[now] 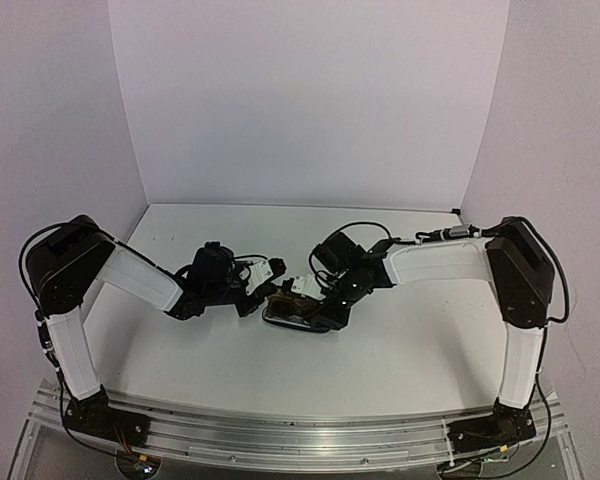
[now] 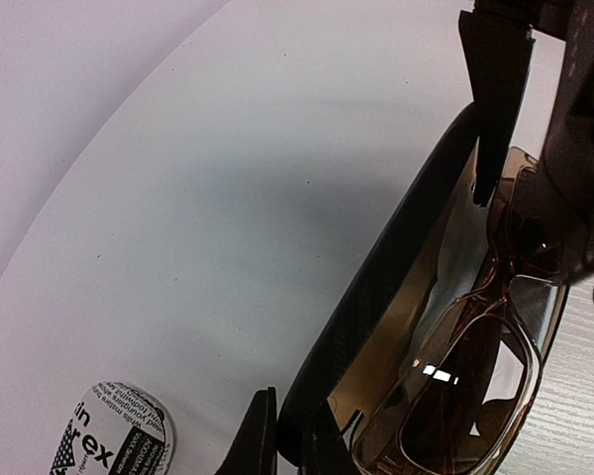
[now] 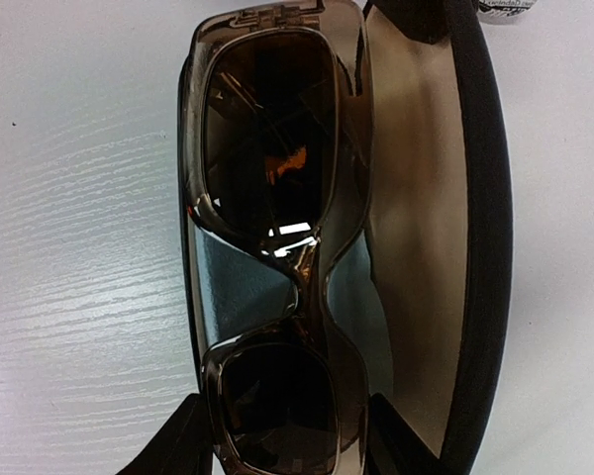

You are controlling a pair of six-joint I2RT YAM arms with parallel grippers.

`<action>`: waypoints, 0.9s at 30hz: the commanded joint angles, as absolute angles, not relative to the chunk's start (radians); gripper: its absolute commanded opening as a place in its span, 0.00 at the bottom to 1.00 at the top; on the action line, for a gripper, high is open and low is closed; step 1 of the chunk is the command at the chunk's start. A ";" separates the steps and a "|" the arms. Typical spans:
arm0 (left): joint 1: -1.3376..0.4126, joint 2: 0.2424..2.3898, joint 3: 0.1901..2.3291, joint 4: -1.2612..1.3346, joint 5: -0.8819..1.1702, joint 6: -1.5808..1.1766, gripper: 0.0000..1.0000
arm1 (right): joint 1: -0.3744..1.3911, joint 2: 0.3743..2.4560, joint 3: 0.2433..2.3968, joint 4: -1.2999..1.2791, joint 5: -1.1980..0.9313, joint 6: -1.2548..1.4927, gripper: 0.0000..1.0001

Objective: Organize the sunglasses
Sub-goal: Place the sunglasses in the sunglasses case.

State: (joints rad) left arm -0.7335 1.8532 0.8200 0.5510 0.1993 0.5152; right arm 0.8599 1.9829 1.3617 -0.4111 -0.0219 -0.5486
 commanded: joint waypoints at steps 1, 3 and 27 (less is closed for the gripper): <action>-0.740 1.797 0.822 0.608 0.213 0.500 0.00 | 0.865 2.013 1.398 -0.403 -0.026 -0.546 0.52; -0.741 1.796 0.822 0.607 0.213 0.500 0.00 | 0.866 2.019 1.410 -0.402 -0.024 -0.537 0.56; -0.744 1.784 0.804 0.590 0.218 0.509 0.00 | 0.884 1.920 1.404 -0.394 0.043 -0.490 0.98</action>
